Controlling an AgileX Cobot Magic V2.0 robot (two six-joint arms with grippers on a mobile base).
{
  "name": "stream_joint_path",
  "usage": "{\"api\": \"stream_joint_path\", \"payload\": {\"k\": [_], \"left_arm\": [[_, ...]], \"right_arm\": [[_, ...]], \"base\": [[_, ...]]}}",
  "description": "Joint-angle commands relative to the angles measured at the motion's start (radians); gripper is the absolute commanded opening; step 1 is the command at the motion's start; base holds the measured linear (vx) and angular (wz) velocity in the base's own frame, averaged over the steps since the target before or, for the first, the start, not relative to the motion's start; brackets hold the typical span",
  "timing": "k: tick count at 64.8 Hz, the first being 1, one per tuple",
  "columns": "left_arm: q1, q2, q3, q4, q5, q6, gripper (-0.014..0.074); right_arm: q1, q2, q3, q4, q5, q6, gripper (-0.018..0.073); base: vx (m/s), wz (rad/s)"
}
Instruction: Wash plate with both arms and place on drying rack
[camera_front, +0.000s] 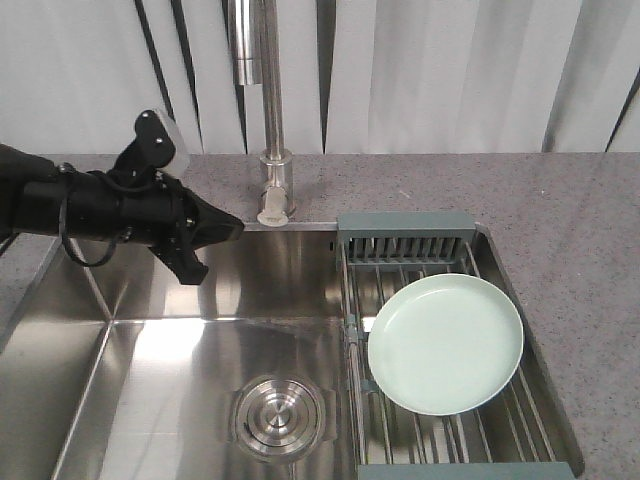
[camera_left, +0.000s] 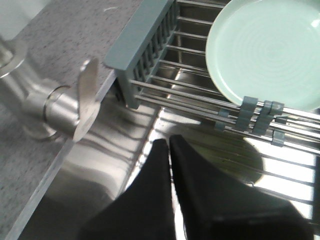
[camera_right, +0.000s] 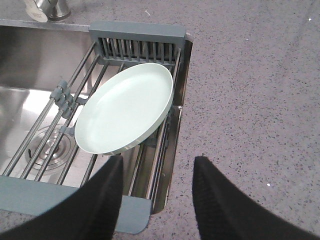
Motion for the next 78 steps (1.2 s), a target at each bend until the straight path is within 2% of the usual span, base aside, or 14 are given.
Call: {"api": "stream_joint_path", "payload": {"k": [1,19,22,40,56,64,78], "left_arm": [[-0.027,-0.016,-0.031,-0.148,0.003,0.134,-0.0008],[-0.076,0.052,-0.031,-0.394,-0.017,0.379,-0.0008],[-0.078,0.063,-0.036,-0.413,-0.025,0.381,-0.0008],[-0.101,0.152,-0.132,-0.410,-0.066,0.381,-0.0008],[-0.107,0.198,-0.189,-0.410,-0.148,0.381,-0.0008],[-0.107,0.200,-0.207,-0.446,-0.179,0.381,-0.0008],[-0.105,0.200,-0.245,-0.455,-0.250,0.381,-0.0008]], "right_arm": [[-0.001,0.009,-0.027,-0.003,-0.066,-0.008,0.0330],[-0.001,0.009,-0.027,-0.003,-0.066,-0.008,0.0330],[-0.001,0.009,-0.027,-0.003,-0.066,-0.008,0.0330],[-0.001,0.009,-0.027,-0.003,-0.066,-0.008,0.0330],[-0.001,0.009,-0.027,-0.003,-0.066,-0.008,0.0330],[-0.001,0.009,-0.027,-0.003,-0.066,-0.008,0.0330],[-0.001,0.009,-0.027,-0.003,-0.065,-0.008,0.0330]], "base": [[0.00,0.00],[0.00,0.00],[0.00,0.00],[0.00,0.00],[0.00,0.00],[0.00,0.00],[0.00,0.00]]}}
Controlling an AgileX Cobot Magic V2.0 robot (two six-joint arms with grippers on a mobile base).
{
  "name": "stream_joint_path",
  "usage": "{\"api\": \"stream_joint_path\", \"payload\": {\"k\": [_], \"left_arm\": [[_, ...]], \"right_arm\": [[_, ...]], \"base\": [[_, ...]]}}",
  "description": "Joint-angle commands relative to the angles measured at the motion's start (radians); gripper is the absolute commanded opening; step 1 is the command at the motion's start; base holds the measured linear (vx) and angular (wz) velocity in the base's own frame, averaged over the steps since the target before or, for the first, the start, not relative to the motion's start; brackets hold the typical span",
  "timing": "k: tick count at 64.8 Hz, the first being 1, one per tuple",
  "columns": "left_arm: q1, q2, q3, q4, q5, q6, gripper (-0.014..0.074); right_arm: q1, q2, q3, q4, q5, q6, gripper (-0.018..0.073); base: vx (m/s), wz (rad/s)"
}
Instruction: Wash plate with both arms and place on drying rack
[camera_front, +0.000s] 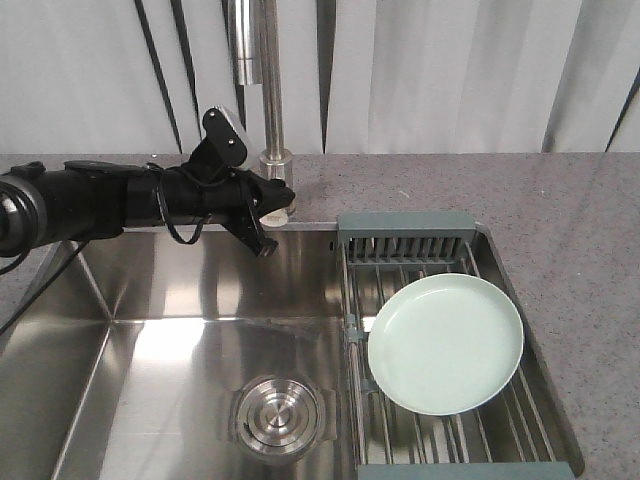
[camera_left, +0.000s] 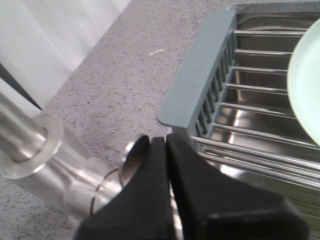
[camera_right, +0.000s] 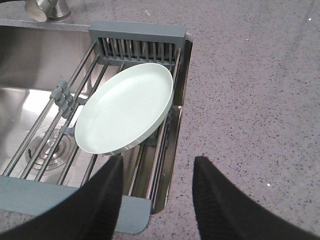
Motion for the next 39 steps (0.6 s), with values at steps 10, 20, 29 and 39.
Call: {"api": "stream_joint_path", "payload": {"k": [10,20,29,39], "left_arm": [[0.001,-0.056,-0.074,-0.082,-0.088,-0.002,-0.0007],[0.001,-0.060,-0.074,-0.111,-0.166,0.000,-0.0007],[0.001,-0.069,-0.074,-0.109,-0.174,0.000,-0.0007],[0.001,-0.114,-0.073,-0.108,-0.184,0.000,-0.0007]], "right_arm": [[-0.001,0.009,-0.027,-0.003,-0.065,-0.008,0.0330],[-0.001,0.009,-0.027,-0.003,-0.066,-0.008,0.0330],[-0.001,0.009,-0.027,-0.003,-0.066,-0.008,0.0330],[-0.001,0.009,-0.027,-0.003,-0.066,-0.008,0.0330]], "base": [[0.00,0.00],[0.00,0.00],[0.00,0.00],[0.00,0.00]]}}
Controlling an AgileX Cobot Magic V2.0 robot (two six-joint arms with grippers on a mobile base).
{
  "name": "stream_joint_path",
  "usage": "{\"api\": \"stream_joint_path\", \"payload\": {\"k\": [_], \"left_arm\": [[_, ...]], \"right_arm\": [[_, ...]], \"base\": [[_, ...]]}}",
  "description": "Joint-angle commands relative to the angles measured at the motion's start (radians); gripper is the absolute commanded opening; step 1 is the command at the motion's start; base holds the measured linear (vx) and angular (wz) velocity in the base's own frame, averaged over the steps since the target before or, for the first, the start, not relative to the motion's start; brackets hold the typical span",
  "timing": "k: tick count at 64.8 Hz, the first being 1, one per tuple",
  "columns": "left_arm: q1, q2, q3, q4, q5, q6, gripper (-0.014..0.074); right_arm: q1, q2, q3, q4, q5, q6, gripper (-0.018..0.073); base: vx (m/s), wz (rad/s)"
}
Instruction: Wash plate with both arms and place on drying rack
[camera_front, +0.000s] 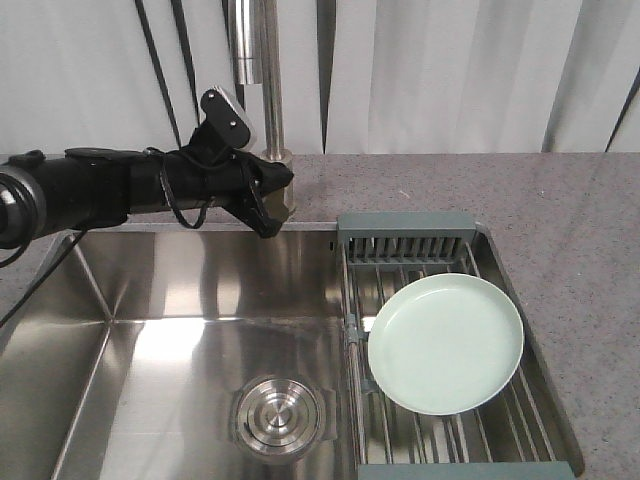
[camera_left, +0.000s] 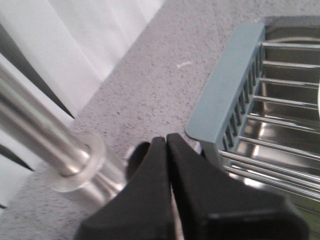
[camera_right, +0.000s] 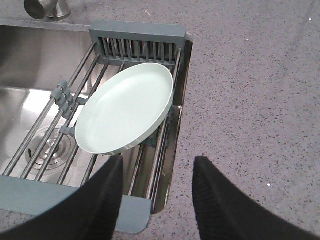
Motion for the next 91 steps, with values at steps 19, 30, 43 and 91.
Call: {"api": "stream_joint_path", "payload": {"k": [19,30,43,91], "left_arm": [[0.013,-0.172,-0.038,-0.082,-0.186,-0.094,-0.0007],[0.013,-0.254,-0.038,0.007,-0.198,-0.256,-0.0007],[0.013,-0.364,-0.038,0.343,-0.191,-0.648,-0.0007],[0.113,-0.744,0.093,1.445,0.166,-1.821,-0.0007]], "right_arm": [[-0.001,0.009,-0.027,-0.003,-0.065,-0.008,0.0330],[-0.001,0.009,-0.027,-0.003,-0.066,-0.008,0.0330],[-0.001,0.009,-0.027,-0.003,-0.066,-0.008,0.0330],[-0.001,0.009,-0.027,-0.003,-0.065,-0.008,0.0330]], "base": [[0.00,0.00],[0.00,0.00],[0.00,0.00],[0.00,0.00]]}}
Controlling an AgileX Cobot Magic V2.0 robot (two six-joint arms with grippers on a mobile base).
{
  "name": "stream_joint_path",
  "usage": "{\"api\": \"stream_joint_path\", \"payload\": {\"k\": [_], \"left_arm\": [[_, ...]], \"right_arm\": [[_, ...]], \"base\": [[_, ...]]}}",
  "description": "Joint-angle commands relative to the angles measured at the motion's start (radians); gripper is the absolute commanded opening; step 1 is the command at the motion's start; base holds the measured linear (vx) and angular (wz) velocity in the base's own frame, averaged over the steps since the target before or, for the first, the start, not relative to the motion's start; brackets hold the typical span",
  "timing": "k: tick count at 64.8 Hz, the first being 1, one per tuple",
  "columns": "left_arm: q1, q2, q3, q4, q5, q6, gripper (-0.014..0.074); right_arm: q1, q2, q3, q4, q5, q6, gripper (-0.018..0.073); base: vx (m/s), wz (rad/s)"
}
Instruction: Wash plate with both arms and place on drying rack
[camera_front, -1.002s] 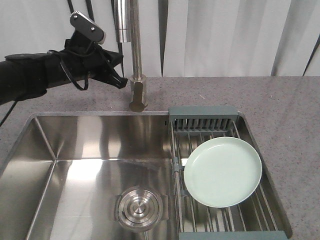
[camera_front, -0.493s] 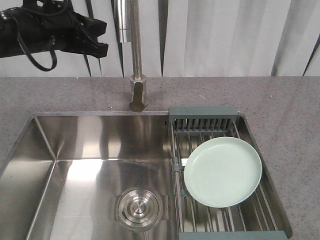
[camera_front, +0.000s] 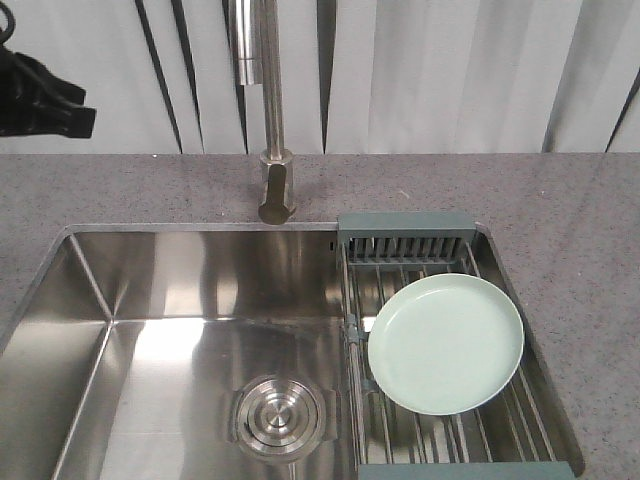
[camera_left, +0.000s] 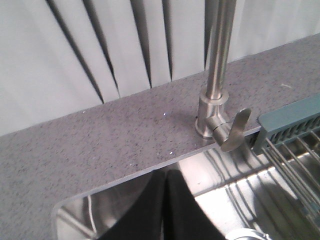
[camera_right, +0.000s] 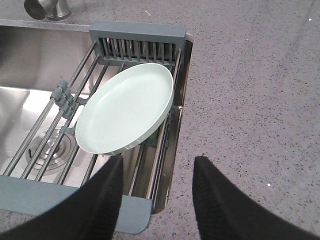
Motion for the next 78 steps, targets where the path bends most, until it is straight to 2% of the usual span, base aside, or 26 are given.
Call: {"api": "stream_joint_path", "payload": {"k": [1,21,30,39,50,64,78], "left_arm": [[0.002,-0.090,0.038,0.059,-0.065,-0.092,-0.0007],[0.002,-0.320,0.315,0.254,-0.061,-0.359,-0.0007],[0.002,-0.410,0.415,0.257,-0.021,-0.359,-0.0007],[0.002,-0.511,0.505,0.256,0.039,-0.393,-0.0007],[0.002,-0.652,0.593,0.255,0.027,-0.438,-0.0007],[0.002,-0.756,0.605,0.255,0.071,-0.439,-0.0007],[0.002,-0.766,0.606,0.258,0.079,-0.437,-0.0007]], "right_arm": [[-0.001,0.009,-0.027,-0.003,-0.065,-0.008,0.0330],[-0.001,0.009,-0.027,-0.003,-0.065,-0.008,0.0330],[-0.001,0.009,-0.027,-0.003,-0.065,-0.008,0.0330],[-0.001,0.009,-0.027,-0.003,-0.065,-0.008,0.0330],[-0.001,0.009,-0.027,-0.003,-0.065,-0.008,0.0330],[-0.001,0.009,-0.027,-0.003,-0.065,-0.008,0.0330],[-0.001,0.009,-0.027,-0.003,-0.066,-0.008,0.0330]], "base": [[0.00,0.00],[0.00,0.00],[0.00,0.00],[0.00,0.00],[0.00,0.00],[0.00,0.00],[0.00,0.00]]}}
